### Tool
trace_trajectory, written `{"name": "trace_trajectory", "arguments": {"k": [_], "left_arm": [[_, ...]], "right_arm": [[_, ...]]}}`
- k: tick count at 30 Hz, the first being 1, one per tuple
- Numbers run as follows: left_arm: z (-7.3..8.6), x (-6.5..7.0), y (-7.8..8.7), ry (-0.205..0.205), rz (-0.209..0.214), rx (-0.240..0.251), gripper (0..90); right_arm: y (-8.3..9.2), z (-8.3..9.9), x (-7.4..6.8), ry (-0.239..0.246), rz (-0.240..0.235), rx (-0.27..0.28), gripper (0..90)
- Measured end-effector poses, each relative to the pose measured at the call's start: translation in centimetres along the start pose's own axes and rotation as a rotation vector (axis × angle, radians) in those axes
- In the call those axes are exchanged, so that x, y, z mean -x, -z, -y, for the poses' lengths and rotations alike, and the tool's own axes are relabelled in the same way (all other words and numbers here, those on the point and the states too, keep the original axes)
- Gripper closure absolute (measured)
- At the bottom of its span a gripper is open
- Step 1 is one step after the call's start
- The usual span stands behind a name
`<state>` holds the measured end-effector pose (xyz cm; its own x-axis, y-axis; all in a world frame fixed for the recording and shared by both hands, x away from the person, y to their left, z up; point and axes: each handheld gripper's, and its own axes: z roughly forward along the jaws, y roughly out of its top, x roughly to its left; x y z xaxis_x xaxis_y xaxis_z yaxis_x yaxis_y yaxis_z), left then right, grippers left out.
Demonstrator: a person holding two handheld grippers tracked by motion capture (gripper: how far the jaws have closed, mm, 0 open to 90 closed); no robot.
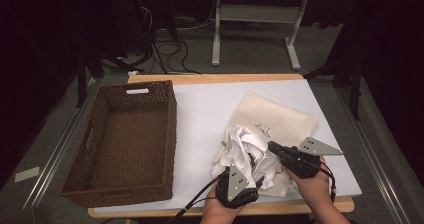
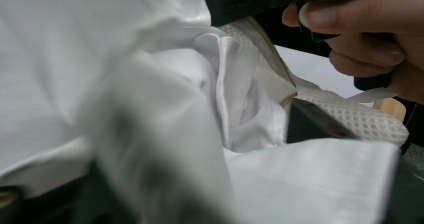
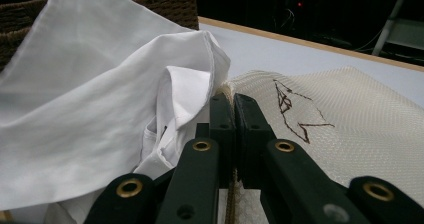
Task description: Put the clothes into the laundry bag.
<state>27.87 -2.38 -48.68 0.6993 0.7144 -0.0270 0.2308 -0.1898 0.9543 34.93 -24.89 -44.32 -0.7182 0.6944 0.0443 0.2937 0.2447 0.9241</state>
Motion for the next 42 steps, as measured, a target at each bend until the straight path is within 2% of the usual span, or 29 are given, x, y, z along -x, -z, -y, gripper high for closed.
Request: {"name": "trace_trajectory", "arguments": {"k": [4, 6, 7, 8, 15, 22, 25, 28, 29, 30, 34, 35, 37, 38, 39, 40, 41, 42], "left_arm": [[-0.1, -0.1, -0.7, -0.005, -0.008, -0.035, 70.1], [-0.1, -0.2, -1.3, -0.008, -0.015, -0.054, 77.7], [-0.2, -0.3, -1.8, -0.022, -0.020, -0.074, 81.2], [-0.2, -0.3, -1.8, -0.022, -0.020, -0.074, 83.7], [-0.4, -0.1, -4.1, -0.037, -0.024, -0.131, 86.4], [-0.4, -0.1, -5.6, -0.029, -0.020, -0.179, 85.4], [-0.3, -0.1, -6.5, -0.010, -0.009, -0.202, 80.5], [-0.3, -0.1, -6.5, 0.003, 0.012, -0.193, 69.3], [-0.3, 0.1, -6.4, 0.004, 0.023, -0.180, 69.3], [-0.4, 0.2, -5.8, -0.016, 0.040, -0.159, 57.6], [-0.5, 0.5, -4.2, -0.031, 0.042, -0.123, 39.9], [-0.5, 0.6, -3.7, -0.040, 0.043, -0.117, 36.0], [-0.5, 0.5, -3.2, -0.044, 0.047, -0.115, 34.1], [-0.5, 0.4, -2.7, -0.038, 0.050, -0.118, 33.0], [-0.5, -0.1, -1.7, -0.005, 0.060, -0.118, 30.3], [-0.5, -0.1, -1.7, -0.005, 0.060, -0.118, 29.3], [-0.4, -0.6, -0.9, 0.039, 0.066, -0.108, 27.8], [-0.4, -0.6, -0.9, 0.039, 0.066, -0.108, 27.0]], "right_arm": [[-0.1, 0.0, 0.0, 0.003, 0.001, -0.002, 88.1], [-0.1, -0.1, -0.1, 0.003, 0.001, 0.000, 88.1], [-0.1, -0.1, -0.1, -0.002, 0.002, -0.001, 88.1], [-0.1, -0.1, -0.1, -0.002, 0.002, -0.001, 88.1], [-0.1, -0.1, 0.1, 0.001, 0.002, 0.001, 88.2], [0.0, -0.3, -0.1, -0.001, -0.007, 0.009, 88.2], [0.1, -0.3, -0.3, 0.007, -0.015, 0.017, 88.2], [0.0, -0.3, -0.2, 0.007, -0.010, 0.016, 88.2], [0.0, -0.3, -0.2, 0.007, -0.010, 0.016, 88.2], [0.0, -0.2, 0.0, -0.002, -0.007, 0.015, 88.2], [0.1, -0.1, 0.1, -0.001, -0.007, 0.016, 88.1], [0.1, -0.1, 0.1, -0.001, -0.007, 0.016, 88.1], [0.1, -0.2, 0.0, -0.002, -0.005, 0.016, 88.1], [0.1, -0.2, 0.0, -0.001, -0.005, 0.016, 88.1], [0.1, -0.1, -0.1, 0.004, -0.006, 0.016, 88.1], [0.1, -0.1, -0.1, 0.005, -0.006, 0.015, 88.1], [0.0, -0.1, -0.1, 0.006, -0.004, 0.015, 88.1], [0.0, -0.1, -0.1, 0.006, -0.003, 0.016, 88.1]]}}
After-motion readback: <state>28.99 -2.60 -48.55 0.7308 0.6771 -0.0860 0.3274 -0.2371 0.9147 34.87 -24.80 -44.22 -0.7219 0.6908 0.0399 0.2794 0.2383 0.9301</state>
